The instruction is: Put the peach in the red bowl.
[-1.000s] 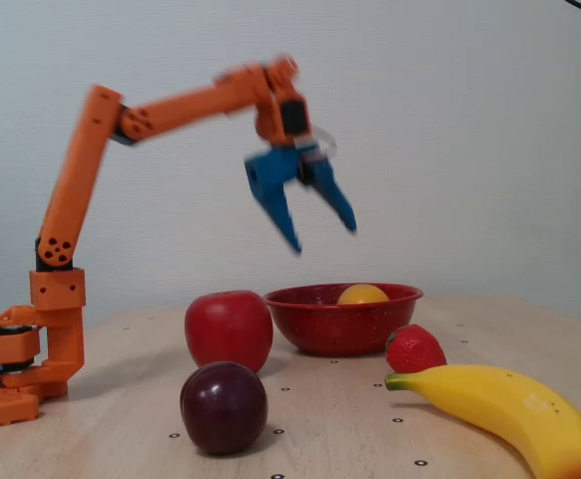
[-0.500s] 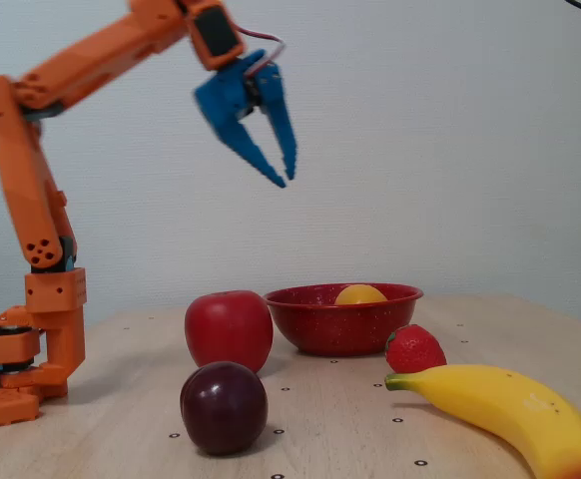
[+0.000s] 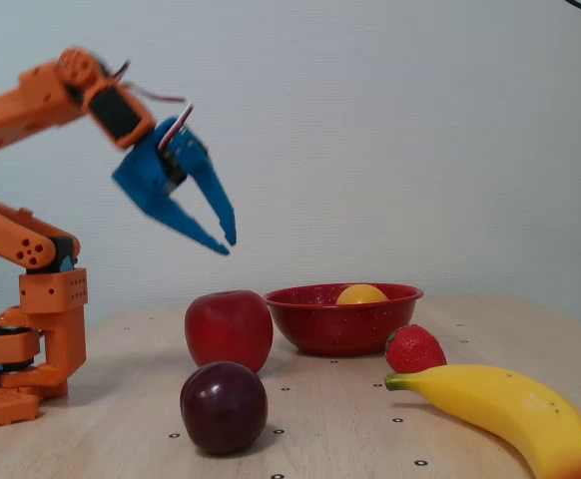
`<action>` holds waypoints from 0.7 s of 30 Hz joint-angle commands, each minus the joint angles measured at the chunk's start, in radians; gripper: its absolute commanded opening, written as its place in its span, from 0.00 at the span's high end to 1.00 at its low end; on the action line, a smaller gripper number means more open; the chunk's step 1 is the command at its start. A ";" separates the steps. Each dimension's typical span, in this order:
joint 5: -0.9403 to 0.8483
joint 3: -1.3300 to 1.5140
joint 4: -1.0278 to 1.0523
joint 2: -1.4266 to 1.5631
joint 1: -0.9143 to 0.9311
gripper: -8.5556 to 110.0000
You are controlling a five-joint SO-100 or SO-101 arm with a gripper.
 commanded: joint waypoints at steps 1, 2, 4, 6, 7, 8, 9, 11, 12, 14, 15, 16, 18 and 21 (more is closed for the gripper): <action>0.011 0.092 -0.087 0.127 -0.028 0.93; 0.008 0.138 -0.100 0.167 -0.026 0.93; -0.002 0.241 -0.149 0.247 -0.026 0.93; -0.018 0.353 -0.225 0.319 -0.034 0.93; -0.025 0.405 -0.264 0.350 -0.038 0.93; -0.035 0.453 -0.296 0.379 -0.041 0.93; -0.044 0.497 -0.322 0.408 -0.044 0.93; -0.066 0.580 -0.368 0.465 -0.049 0.93; -0.071 0.620 -0.390 0.491 -0.049 0.93; -0.083 0.698 -0.426 0.551 -0.057 0.93; -0.084 0.730 -0.440 0.569 -0.058 0.93; -0.083 0.750 -0.439 0.580 -0.061 0.93; -0.101 0.750 -0.382 0.580 -0.060 0.93; -0.100 0.750 -0.265 0.581 -0.058 0.93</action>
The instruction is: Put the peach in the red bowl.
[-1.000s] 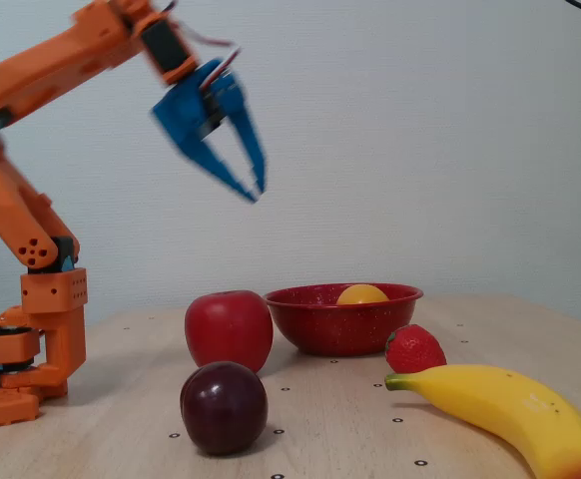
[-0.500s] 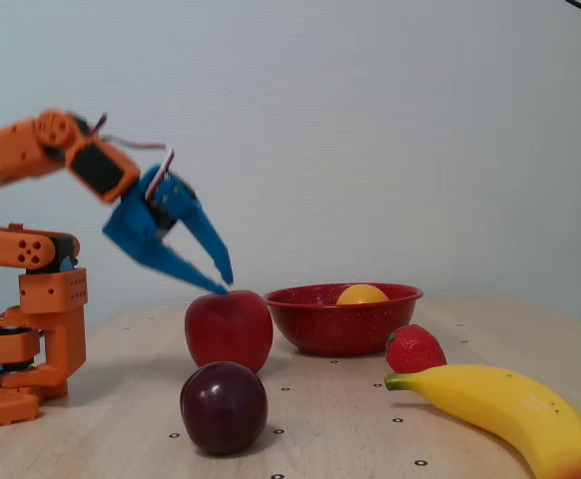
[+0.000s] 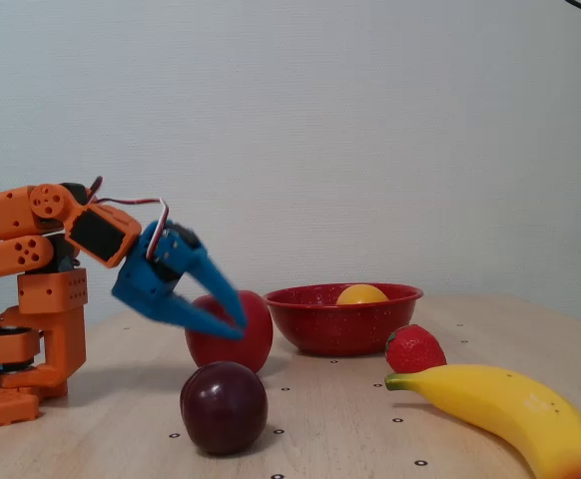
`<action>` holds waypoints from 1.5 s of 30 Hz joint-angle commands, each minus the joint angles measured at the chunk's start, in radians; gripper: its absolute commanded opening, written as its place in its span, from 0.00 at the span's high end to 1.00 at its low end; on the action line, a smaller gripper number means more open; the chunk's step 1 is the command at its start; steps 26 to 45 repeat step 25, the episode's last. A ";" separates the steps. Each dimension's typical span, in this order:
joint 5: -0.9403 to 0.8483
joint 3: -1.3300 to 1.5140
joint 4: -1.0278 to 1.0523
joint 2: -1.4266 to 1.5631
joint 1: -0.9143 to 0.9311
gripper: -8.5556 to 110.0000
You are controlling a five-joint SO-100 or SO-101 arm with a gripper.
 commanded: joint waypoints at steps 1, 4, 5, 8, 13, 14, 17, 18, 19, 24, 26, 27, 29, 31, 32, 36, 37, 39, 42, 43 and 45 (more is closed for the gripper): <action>-0.017 0.008 0.087 0.018 -0.025 0.93; -0.021 0.008 0.086 0.018 -0.025 0.93; -0.025 0.008 0.087 0.018 -0.025 0.93; -0.023 0.008 0.089 0.017 -0.023 0.93; -0.025 0.008 0.089 0.017 -0.023 0.93; -0.025 0.008 0.089 0.017 -0.023 0.93; -0.025 0.008 0.089 0.017 -0.023 0.93; -0.025 0.008 0.089 0.017 -0.023 0.93; -0.025 0.008 0.089 0.017 -0.023 0.93; -0.025 0.008 0.089 0.017 -0.023 0.93; -0.025 0.008 0.089 0.017 -0.023 0.93; -0.025 0.008 0.089 0.017 -0.023 0.93; -0.025 0.008 0.089 0.017 -0.023 0.93; -0.025 0.008 0.089 0.017 -0.023 0.93; -0.025 0.008 0.089 0.017 -0.023 0.93; -0.025 0.008 0.089 0.017 -0.023 0.93; -0.025 0.008 0.089 0.017 -0.023 0.93; -0.025 0.008 0.089 0.017 -0.023 0.93; -0.025 0.008 0.089 0.017 -0.023 0.93; -0.025 0.008 0.089 0.017 -0.023 0.93; -0.025 0.008 0.089 0.017 -0.023 0.93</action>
